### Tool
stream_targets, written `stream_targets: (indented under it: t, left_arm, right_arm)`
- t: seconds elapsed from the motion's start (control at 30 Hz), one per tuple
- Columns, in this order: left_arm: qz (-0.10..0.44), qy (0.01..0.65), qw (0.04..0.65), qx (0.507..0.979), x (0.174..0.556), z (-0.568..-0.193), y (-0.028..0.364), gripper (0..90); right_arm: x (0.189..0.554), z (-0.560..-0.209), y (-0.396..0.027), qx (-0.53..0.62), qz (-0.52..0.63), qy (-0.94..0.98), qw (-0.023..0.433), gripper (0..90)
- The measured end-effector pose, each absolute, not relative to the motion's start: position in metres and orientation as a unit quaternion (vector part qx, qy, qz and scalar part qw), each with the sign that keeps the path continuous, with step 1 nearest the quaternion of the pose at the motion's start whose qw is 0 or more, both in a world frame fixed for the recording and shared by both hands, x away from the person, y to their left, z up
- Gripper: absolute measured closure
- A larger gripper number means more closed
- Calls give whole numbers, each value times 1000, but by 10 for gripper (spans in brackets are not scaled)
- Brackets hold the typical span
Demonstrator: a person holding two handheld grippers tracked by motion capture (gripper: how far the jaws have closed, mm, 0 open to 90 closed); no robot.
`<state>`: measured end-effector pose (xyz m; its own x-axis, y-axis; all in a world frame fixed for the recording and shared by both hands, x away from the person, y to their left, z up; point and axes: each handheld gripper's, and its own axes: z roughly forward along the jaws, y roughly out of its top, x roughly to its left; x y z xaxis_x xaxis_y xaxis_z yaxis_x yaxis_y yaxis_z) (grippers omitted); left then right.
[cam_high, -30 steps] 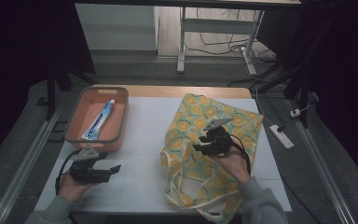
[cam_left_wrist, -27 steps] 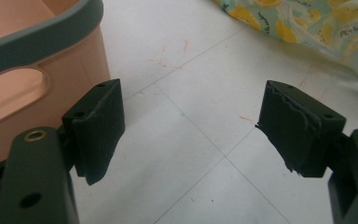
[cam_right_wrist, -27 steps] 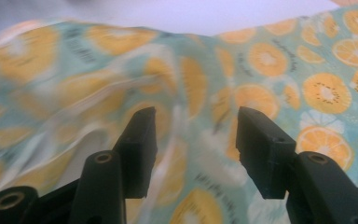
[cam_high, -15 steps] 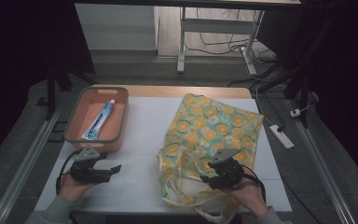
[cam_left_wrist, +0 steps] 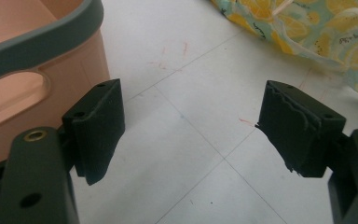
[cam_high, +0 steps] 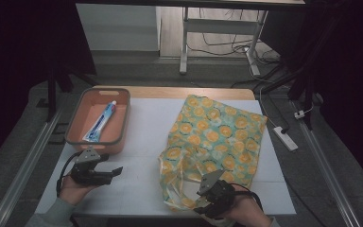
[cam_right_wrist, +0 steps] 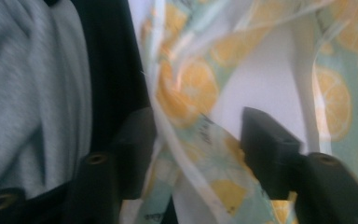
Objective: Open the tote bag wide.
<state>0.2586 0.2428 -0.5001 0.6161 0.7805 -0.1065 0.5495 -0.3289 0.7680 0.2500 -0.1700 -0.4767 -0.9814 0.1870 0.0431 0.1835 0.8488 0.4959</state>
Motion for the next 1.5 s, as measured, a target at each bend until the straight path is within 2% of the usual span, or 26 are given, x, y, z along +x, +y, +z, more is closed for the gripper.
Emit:
stream_targets:
  t: [0.03, 0.13, 0.17, 0.23, 0.27, 0.53, 0.73, 1.03, 1.27, 1.5]
  left_arm:
    - [143, 414, 405, 803, 259, -500, 243, 226]
    - [142, 414, 404, 803, 259, -501, 243, 227]
    - [142, 415, 404, 803, 259, -500, 243, 227]
    - [143, 415, 404, 803, 259, -500, 243, 227]
    - [143, 415, 404, 803, 259, -500, 243, 227]
    - [143, 415, 404, 802, 260, -500, 243, 227]
    - [144, 414, 405, 802, 259, -499, 242, 226]
    - [145, 416, 407, 800, 260, -499, 244, 227]
    - [146, 415, 407, 801, 259, -499, 243, 227]
    - [146, 415, 406, 801, 260, -499, 243, 227]
  right_arm:
    - [251, -479, -170, 96, 251, 963, 4, 522]
    - [252, -482, -170, 93, 235, 968, -1, 731]
    - [253, -483, -170, 92, 231, 969, -5, 754]
    - [253, -484, -170, 86, 223, 971, -5, 872]
    - [252, -484, -170, 86, 224, 971, -4, 890]
    - [258, -455, -179, 108, 314, 943, 7, 900]
    - [277, -428, -185, 145, 360, 917, 90, 900]
    - [332, -401, -198, 216, 398, 877, 162, 900]
    - [374, -400, -219, 291, 416, 839, 196, 900]
    - [394, -410, -251, 361, 390, 812, 240, 900]
